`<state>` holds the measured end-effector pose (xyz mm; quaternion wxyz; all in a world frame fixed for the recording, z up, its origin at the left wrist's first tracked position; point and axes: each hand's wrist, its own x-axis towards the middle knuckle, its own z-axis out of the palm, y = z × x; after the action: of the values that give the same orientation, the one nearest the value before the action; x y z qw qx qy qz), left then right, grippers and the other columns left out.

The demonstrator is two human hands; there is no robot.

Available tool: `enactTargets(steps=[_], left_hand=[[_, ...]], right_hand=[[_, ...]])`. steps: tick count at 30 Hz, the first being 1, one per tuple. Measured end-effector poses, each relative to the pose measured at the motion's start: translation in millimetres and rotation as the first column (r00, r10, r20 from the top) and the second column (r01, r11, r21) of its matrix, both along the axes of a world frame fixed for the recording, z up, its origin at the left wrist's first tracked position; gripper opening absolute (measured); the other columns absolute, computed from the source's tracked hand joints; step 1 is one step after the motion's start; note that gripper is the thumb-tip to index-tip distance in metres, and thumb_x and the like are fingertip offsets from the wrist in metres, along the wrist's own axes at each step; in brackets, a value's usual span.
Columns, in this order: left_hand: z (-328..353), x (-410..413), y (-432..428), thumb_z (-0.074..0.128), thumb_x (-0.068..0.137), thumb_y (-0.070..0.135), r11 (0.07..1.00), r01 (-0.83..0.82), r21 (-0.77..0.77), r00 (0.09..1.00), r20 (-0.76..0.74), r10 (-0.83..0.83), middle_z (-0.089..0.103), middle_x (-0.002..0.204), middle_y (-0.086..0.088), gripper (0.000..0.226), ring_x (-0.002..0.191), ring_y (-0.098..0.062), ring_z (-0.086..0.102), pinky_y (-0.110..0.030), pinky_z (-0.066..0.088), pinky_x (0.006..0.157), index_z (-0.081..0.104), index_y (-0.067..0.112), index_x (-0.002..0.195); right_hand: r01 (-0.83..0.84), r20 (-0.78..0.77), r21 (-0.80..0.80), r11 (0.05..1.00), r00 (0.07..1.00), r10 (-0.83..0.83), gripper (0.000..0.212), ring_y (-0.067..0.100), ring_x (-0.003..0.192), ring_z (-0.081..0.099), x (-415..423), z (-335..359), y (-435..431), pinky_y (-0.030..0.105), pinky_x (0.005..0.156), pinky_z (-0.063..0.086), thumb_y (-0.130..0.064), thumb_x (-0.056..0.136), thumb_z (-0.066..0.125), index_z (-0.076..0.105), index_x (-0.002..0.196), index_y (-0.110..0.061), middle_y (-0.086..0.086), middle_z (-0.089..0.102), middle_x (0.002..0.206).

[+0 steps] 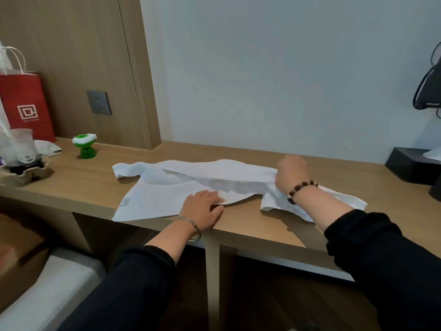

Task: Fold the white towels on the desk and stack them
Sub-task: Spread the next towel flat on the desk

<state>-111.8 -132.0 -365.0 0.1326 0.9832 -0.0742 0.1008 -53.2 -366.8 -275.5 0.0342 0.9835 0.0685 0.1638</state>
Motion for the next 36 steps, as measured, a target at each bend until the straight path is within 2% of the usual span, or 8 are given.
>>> enactTargets(steps=[7,10,12,17,23,26,31,36], left_hand=[[1.2,-6.5,2.1,0.05,0.082,0.031,0.931,-0.04,-0.363,0.993,0.09,0.078,0.063,0.086,0.009,0.025,0.087,-0.01,0.05,-0.024,0.038,0.069,0.068,0.014,0.075],[3.9,-10.1,2.6,0.044,0.07,0.036,0.9,-0.058,-0.432,0.993,0.067,0.096,0.059,0.077,0.004,0.035,0.077,-0.01,0.049,-0.023,0.039,0.065,0.062,0.007,0.066],[4.0,-11.0,2.0,0.045,0.072,0.035,0.907,-0.059,-0.416,0.994,0.06,0.092,0.057,0.076,0.004,0.031,0.076,-0.008,0.047,-0.019,0.035,0.062,0.06,0.009,0.064],[1.9,-11.0,0.8,0.05,0.085,0.025,0.943,-0.081,-0.324,0.983,0.129,0.128,0.042,0.064,0.005,0.038,0.071,-0.011,0.039,-0.018,0.025,0.054,0.036,0.02,0.05],[-0.2,-8.9,-5.3,0.047,0.091,0.03,0.971,-0.178,-0.158,0.962,0.179,0.206,0.046,0.07,0.002,0.037,0.075,-0.014,0.041,-0.026,0.031,0.061,0.052,0.013,0.058],[-0.2,-9.4,-6.0,0.044,0.091,0.028,0.973,-0.206,-0.107,0.955,0.195,0.223,0.043,0.07,0.003,0.036,0.076,-0.015,0.043,-0.026,0.035,0.064,0.054,0.012,0.06],[6.5,-8.5,-8.5,0.038,0.094,0.029,0.94,-0.339,0.03,0.927,0.18,0.328,0.047,0.078,0.0,0.038,0.082,-0.018,0.048,-0.028,0.037,0.066,0.06,0.011,0.069],[14.4,-6.9,-25.9,0.042,0.093,0.031,0.915,-0.31,0.26,0.927,0.295,0.231,0.053,0.118,-0.002,0.029,0.11,-0.023,0.044,-0.036,0.035,0.089,0.06,0.019,0.112]], right_hand=[[0.089,-0.306,0.153,0.984,0.951,-0.038,0.024,0.019,0.044,0.055,30.4,56.9,29.9,0.021,0.046,0.037,0.0,0.077,0.05,0.05,0.055,-0.011,0.002,0.052,0.039],[0.041,0.06,0.718,0.695,0.991,-0.12,0.025,0.032,0.102,0.059,65.1,65.3,24.7,0.033,0.076,0.044,-0.004,0.092,0.043,0.057,0.113,-0.003,0.019,0.062,0.113],[0.013,-0.004,0.797,0.604,1.0,-0.016,0.06,0.027,0.134,0.037,73.3,59.9,29.8,0.038,0.105,0.033,-0.012,0.097,0.043,0.015,0.15,-0.015,0.012,0.025,0.154],[-0.203,-0.034,0.276,0.94,0.975,0.22,0.061,0.028,0.14,0.026,54.1,19.9,54.9,0.043,0.113,0.025,-0.032,0.093,0.049,0.026,0.146,-0.012,0.012,0.025,0.153],[-0.265,-0.609,-0.101,0.959,0.779,0.151,0.042,0.028,0.09,0.061,9.7,-15.7,41.7,0.03,0.066,0.045,-0.04,0.091,0.049,0.059,0.114,-0.006,0.01,0.063,0.106],[-0.173,-0.548,-0.292,0.941,0.837,-0.016,0.026,0.023,0.074,0.045,10.6,-13.7,18.0,0.037,0.085,0.038,-0.031,0.098,0.037,0.044,0.075,-0.019,0.006,0.045,0.077],[0.191,-0.271,-0.532,0.825,0.884,-0.38,0.052,0.03,0.146,0.004,18.5,-20.4,-48.6,0.061,0.112,-0.002,-0.032,0.097,0.033,0.027,0.148,-0.021,0.011,0.007,0.158],[-0.017,-0.177,-0.182,0.983,0.984,-0.016,0.049,0.028,0.145,0.011,10.0,-40.9,-49.5,0.051,0.115,0.01,-0.024,0.1,0.032,0.025,0.147,-0.016,0.011,0.008,0.159]])
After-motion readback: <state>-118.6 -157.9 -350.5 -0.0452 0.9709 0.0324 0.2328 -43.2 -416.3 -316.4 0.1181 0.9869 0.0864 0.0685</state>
